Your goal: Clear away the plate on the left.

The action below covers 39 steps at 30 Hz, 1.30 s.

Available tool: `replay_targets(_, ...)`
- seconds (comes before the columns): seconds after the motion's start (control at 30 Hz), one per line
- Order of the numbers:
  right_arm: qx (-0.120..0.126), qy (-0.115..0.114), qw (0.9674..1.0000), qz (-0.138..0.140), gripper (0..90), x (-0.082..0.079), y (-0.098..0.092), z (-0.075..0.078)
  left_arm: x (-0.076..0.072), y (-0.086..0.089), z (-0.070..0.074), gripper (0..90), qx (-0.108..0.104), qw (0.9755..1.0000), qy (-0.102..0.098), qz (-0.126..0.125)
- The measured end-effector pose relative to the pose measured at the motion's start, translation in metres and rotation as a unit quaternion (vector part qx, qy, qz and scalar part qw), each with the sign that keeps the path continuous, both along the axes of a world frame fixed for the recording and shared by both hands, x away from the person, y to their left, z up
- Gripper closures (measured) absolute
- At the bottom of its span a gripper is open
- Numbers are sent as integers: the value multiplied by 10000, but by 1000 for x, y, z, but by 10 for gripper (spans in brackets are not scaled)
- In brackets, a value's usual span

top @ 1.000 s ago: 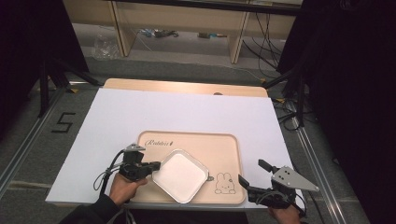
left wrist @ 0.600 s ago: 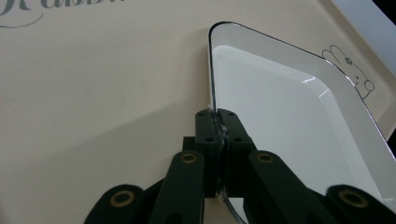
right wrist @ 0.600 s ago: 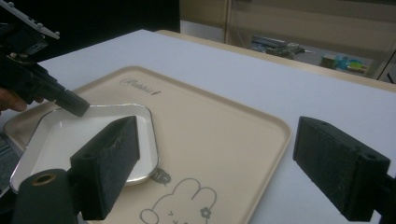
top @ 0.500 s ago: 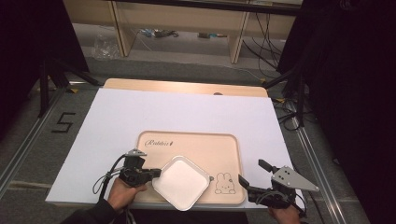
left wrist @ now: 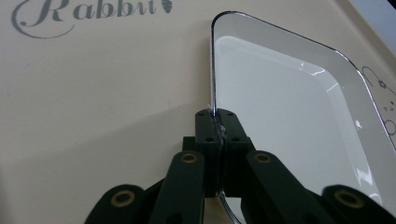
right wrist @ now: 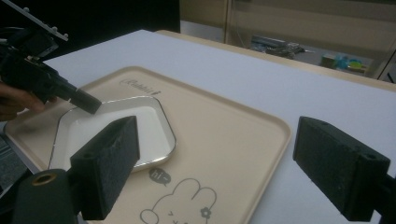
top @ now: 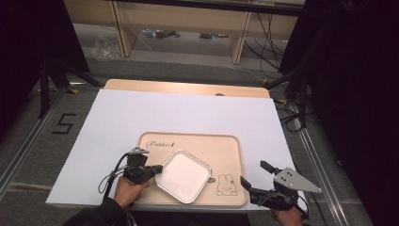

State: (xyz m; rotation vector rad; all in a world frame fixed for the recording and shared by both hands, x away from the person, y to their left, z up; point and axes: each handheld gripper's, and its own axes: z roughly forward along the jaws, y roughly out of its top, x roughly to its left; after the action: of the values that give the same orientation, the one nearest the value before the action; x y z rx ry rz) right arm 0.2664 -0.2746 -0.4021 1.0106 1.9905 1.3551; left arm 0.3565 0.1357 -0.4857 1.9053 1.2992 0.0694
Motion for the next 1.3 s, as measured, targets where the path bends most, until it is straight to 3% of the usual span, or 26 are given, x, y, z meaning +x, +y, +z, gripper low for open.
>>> replay_targets(0.03,12,11,10000,9,153,0,0,0,4,3,-2,878,97,9996,-193,-192)
replay_targets(0.1,15,15,10000,12,153,0,0,0,-3,1,-1,877,6,10000,64,4)
replay_targets(0.2,66,-38,10000,18,153,1,1,-1,-9,3,-1,865,13,9997,215,75)
replay_targets(0.3,55,-19,10000,25,153,1,1,-1,-14,7,-1,855,15,9996,290,-75)
replay_targets(0.43,-53,-1,10000,-22,153,0,0,1,-18,8,-1,843,-74,9992,382,-72)
replay_targets(0.53,68,-32,10000,5,153,1,1,-1,-23,6,-1,824,-53,9985,518,-169)
replay_targets(0.57,-28,0,10000,-23,153,0,0,0,-26,5,-1,816,-67,9983,538,-206)
replay_targets(0.6,65,-25,10000,8,152,1,1,-1,-28,3,0,806,-27,9981,541,-288)
replay_targets(0.73,12,8,10000,-2,152,0,0,0,-36,-1,1,779,-49,9974,586,-412)
replay_targets(0.87,-57,7,10000,-34,153,-1,0,1,-42,-5,1,762,-152,9973,598,-393)
replay_targets(0.93,68,-28,10000,4,153,1,1,-1,-43,-7,1,757,-135,9973,588,-417)
replay_targets(1.03,-58,5,10000,-34,152,0,0,1,-43,-7,1,753,-182,9967,626,-482)
replay_targets(1.17,6,-6,10000,-18,153,0,0,0,-45,-9,1,739,-160,9963,626,-569)
replay_targets(1.2,-53,4,10000,-36,153,0,-1,1,-47,-12,-1,737,-245,9970,571,-459)
replay_targets(1.27,27,-2,10000,-17,153,0,1,0,-47,-11,0,730,-195,9960,634,-602)
replay_targets(1.3,-50,15,10000,-40,153,0,0,1,-47,-11,1,729,-194,9960,637,-596)
